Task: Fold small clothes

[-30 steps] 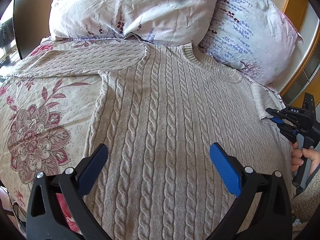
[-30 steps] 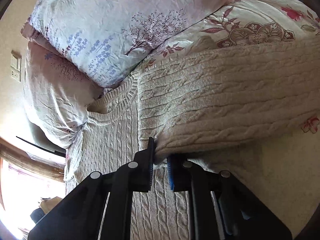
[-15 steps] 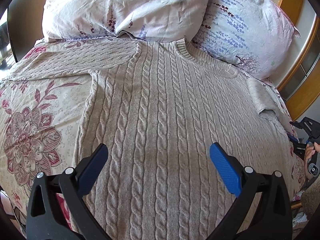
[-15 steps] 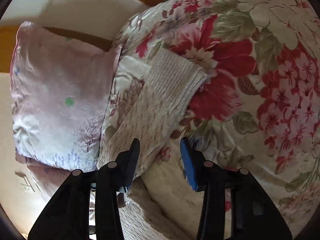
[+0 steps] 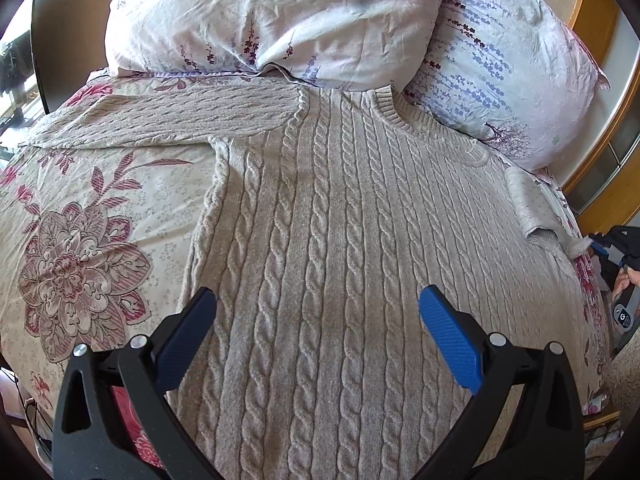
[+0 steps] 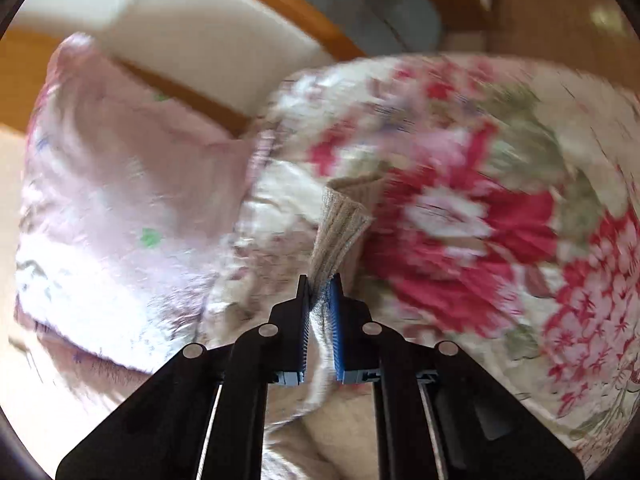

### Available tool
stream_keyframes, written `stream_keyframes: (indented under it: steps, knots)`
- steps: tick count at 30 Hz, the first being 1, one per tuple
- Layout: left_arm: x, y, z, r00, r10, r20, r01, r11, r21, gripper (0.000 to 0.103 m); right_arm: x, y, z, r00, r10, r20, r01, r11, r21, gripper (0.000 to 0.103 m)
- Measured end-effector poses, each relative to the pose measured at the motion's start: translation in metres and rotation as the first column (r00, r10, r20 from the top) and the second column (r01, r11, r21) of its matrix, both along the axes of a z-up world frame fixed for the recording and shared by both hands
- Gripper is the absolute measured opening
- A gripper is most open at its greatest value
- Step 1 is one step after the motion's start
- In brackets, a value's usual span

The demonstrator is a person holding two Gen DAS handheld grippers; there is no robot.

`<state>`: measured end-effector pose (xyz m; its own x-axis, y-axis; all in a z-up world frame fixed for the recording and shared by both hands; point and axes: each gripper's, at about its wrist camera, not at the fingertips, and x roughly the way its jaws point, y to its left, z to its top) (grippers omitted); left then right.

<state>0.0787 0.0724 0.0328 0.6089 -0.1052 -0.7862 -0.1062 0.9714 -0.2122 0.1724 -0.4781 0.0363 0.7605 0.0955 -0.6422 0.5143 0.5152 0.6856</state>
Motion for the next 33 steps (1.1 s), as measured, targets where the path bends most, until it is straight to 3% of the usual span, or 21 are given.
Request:
stream_keyframes:
  steps: [4, 9, 14, 17, 19, 24, 31, 33]
  knots:
    - [0.0, 0.007, 0.0, 1.0, 0.014, 0.005, -0.014, 1.0, -0.009, 0.101, 0.025, 0.054, 0.045, 0.975, 0.19, 0.116, -0.177, 0.978, -0.114, 0.01]
    - [-0.001, 0.014, 0.001, 1.0, 0.024, 0.013, -0.024, 1.0, -0.016, 0.101, 0.056, 0.147, 0.063, 0.877, 0.446, 0.176, -0.423, 0.893, -0.154, 0.01]
    - [-0.002, 0.02, 0.003, 0.999, 0.035, 0.023, -0.035, 0.999, -0.021, 0.101, 0.072, 0.252, 0.034, 0.749, 0.652, 0.119, -0.64, 0.758, -0.128, 0.01]
    - [-0.004, 0.027, 0.003, 0.998, 0.053, 0.024, -0.052, 0.998, -0.026, 0.101, 0.074, 0.315, 0.001, 0.65, 0.76, -0.002, -0.751, 0.642, -0.156, 0.01]
    - [-0.005, 0.032, 0.004, 0.997, 0.069, 0.024, -0.069, 0.997, -0.03, 0.101, 0.072, 0.338, -0.018, 0.611, 0.79, -0.052, -0.788, 0.6, -0.137, 0.01]
    - [-0.011, 0.047, 0.002, 0.994, 0.109, 0.02, -0.109, 0.993, -0.039, 0.101, 0.071, 0.368, -0.028, 0.568, 0.819, -0.077, -0.821, 0.559, -0.114, 0.01]
    - [-0.019, 0.059, 0.002, 0.991, 0.132, 0.017, -0.131, 0.991, -0.034, 0.101, 0.086, 0.385, -0.003, 0.588, 0.809, 0.024, -0.803, 0.587, -0.105, 0.01]
    - [-0.02, 0.062, 0.002, 0.99, 0.138, 0.015, -0.138, 0.99, -0.033, 0.101, 0.089, 0.396, -0.004, 0.571, 0.821, -0.003, -0.815, 0.565, -0.129, 0.01]
